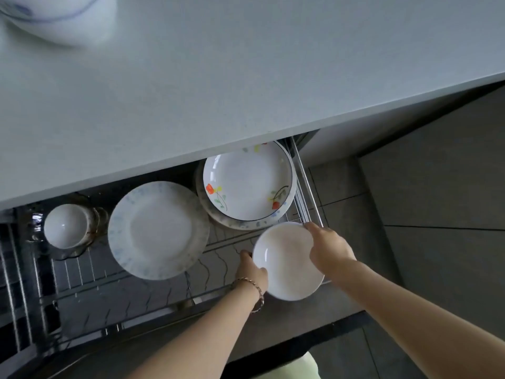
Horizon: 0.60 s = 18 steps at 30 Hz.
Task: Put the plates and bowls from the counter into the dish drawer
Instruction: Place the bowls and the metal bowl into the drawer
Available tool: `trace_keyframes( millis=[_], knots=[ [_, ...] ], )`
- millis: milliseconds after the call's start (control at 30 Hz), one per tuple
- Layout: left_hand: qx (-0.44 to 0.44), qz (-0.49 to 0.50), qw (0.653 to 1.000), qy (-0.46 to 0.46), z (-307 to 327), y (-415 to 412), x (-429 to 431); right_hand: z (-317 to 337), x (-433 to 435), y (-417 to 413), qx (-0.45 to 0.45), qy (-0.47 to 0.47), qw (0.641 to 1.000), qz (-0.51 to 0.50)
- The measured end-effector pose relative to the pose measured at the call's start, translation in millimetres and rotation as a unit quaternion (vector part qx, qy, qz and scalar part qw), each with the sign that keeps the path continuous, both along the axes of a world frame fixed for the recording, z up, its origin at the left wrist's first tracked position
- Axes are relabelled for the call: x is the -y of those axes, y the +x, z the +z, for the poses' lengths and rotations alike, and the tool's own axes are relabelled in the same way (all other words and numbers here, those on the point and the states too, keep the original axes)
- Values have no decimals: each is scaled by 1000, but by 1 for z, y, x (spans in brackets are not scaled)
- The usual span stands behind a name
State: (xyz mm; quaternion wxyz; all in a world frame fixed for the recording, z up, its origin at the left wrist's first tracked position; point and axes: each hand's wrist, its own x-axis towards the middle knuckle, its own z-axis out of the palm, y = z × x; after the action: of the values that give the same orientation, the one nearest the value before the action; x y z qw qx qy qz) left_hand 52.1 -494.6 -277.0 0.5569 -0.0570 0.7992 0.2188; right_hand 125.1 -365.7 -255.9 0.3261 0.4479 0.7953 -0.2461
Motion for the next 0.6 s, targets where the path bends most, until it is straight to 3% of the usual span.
trace_keyframes(
  millis=[233,600],
  knots=[
    [4,-10,1000,-9,-27,18,-7,-18,-11,2,41,58,995,68],
    [12,-55,998,2,-27,21,-7,-32,-15,2,30,50,993,100]
  ],
)
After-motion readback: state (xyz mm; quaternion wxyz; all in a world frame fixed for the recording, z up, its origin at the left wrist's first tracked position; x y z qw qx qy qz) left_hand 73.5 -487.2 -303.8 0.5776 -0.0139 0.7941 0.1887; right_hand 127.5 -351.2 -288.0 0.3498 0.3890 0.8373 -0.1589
